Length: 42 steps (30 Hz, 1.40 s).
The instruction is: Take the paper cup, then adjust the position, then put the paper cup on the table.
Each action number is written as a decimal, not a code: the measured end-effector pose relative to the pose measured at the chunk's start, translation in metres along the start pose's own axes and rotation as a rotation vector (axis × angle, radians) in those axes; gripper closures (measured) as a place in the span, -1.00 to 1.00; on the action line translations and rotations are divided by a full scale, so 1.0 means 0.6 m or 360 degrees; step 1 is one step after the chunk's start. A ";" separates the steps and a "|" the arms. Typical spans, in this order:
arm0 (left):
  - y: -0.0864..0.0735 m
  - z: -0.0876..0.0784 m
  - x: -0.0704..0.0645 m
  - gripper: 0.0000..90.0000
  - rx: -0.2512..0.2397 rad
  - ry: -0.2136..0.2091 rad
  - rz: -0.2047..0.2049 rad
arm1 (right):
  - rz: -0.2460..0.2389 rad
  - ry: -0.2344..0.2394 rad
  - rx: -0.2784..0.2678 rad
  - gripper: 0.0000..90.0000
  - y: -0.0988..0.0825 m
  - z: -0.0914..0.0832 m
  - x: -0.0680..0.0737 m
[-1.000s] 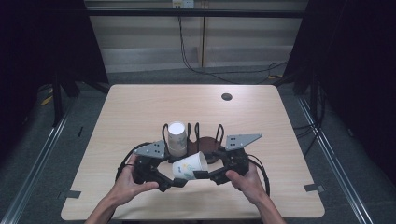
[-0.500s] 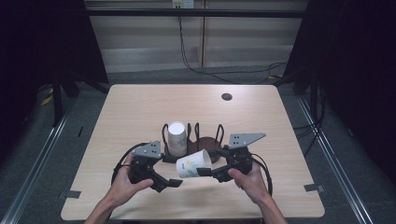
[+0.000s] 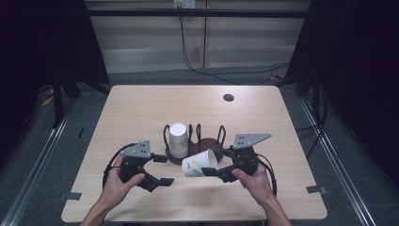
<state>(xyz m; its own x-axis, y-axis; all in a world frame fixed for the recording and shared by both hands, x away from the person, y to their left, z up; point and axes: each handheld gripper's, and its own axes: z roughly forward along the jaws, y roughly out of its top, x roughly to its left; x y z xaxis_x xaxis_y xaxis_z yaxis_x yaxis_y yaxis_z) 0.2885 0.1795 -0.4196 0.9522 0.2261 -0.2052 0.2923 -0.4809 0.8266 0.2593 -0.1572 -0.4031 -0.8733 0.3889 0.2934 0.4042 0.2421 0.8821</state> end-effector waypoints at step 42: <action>-0.018 -0.043 0.034 -0.64 -0.0098 0.0129 -0.0058 | 0.0116 -0.0248 0.0139 -0.32 -0.005 -0.082 -0.045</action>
<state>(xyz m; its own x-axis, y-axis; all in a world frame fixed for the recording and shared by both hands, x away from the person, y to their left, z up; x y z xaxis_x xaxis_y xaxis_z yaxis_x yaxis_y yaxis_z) 0.3026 0.2109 -0.4192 0.9300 0.3116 -0.1947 0.3184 -0.4189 0.8504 0.2684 -0.2121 -0.3960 -0.7909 0.5396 0.2886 0.4927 0.2818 0.8233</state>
